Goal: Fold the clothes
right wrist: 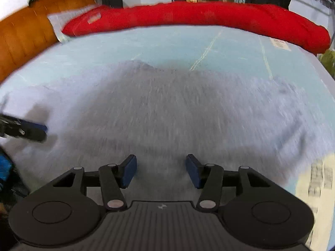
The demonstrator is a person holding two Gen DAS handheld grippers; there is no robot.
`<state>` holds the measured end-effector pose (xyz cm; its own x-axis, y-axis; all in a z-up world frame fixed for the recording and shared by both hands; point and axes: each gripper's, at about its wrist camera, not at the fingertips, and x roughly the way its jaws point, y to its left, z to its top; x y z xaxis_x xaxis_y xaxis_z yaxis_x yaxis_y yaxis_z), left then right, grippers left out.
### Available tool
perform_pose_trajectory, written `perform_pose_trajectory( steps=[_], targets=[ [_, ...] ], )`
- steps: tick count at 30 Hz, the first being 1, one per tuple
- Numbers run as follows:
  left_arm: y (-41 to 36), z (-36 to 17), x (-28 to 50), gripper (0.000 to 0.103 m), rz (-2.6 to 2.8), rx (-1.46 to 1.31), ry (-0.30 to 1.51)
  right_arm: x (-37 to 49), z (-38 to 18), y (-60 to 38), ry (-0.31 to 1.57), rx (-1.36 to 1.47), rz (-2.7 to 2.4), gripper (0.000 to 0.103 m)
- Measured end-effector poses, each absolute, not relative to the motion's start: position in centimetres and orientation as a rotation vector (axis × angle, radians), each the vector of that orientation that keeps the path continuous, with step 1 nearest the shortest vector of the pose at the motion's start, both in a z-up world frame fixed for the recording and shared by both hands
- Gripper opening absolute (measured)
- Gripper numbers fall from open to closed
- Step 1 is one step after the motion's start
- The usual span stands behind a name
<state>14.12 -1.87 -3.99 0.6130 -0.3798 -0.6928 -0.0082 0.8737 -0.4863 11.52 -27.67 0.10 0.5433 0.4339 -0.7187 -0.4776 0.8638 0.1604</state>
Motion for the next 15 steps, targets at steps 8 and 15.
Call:
perform_pose_trajectory(
  steps=[8,15],
  targets=[
    [0.4,-0.1,18.1,0.075,-0.118,-0.312,0.78,15.0,4.1,-29.6,0.673,-0.033,0.455,0.068],
    [2.3,-3.7,16.1,0.076,0.033,-0.403,0.839,16.3,0.1,-33.7,0.773,0.02,0.31,0.067]
  ],
)
